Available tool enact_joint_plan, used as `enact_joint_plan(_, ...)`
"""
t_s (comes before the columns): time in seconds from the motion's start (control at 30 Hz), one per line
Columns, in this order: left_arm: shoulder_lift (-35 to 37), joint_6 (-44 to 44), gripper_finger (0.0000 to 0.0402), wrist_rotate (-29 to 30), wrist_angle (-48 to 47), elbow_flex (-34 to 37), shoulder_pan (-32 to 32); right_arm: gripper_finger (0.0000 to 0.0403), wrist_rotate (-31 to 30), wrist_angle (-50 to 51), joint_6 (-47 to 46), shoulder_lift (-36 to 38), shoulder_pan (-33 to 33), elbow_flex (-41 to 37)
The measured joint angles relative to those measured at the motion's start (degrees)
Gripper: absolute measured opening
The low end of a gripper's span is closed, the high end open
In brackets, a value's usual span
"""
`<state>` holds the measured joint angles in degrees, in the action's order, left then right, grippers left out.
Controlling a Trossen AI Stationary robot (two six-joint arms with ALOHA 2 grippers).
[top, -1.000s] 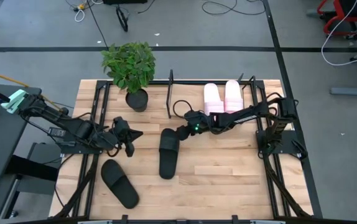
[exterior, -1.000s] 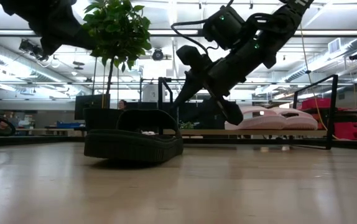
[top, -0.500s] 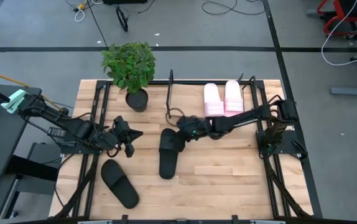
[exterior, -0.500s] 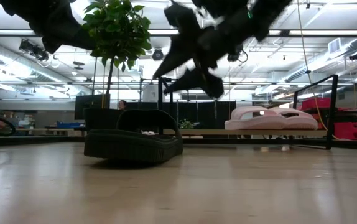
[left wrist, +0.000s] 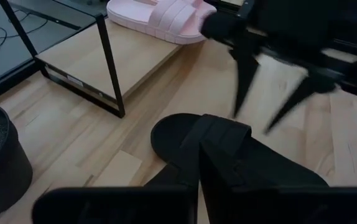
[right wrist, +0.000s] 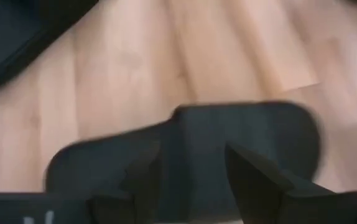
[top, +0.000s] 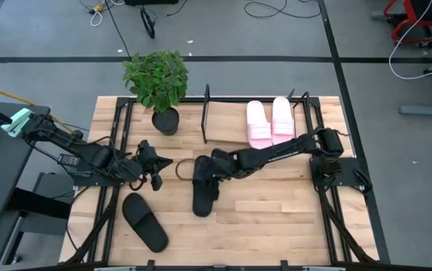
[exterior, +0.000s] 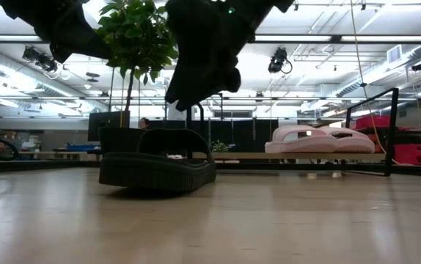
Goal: Pick and place slides into the shelf
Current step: Put the right black slide on the shelf
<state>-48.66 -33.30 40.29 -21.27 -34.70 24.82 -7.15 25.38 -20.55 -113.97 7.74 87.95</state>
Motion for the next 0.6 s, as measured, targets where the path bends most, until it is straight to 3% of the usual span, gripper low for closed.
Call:
enact_joint_plan(0.23, 0.0, 0.6, 0.0026, -0.3, -0.1, 0.0, 0.0, 0.0182, 2.7, 6.4, -0.5, -0.4, 4.6, 0.9)
enact_joint_plan(0.37, 0.0, 4.2, 0.0019, -3.9, 0.0, 0.0, 0.0, 0.0179, 4.6, 6.5, -4.7, -0.4, 8.6, 0.9)
enact_joint_plan(0.6, 0.0, 5.5, 0.001, -7.4, 0.0, 0.0, 0.0, 0.0177, 2.1, 5.9, -9.2, -0.4, 14.3, 0.9)
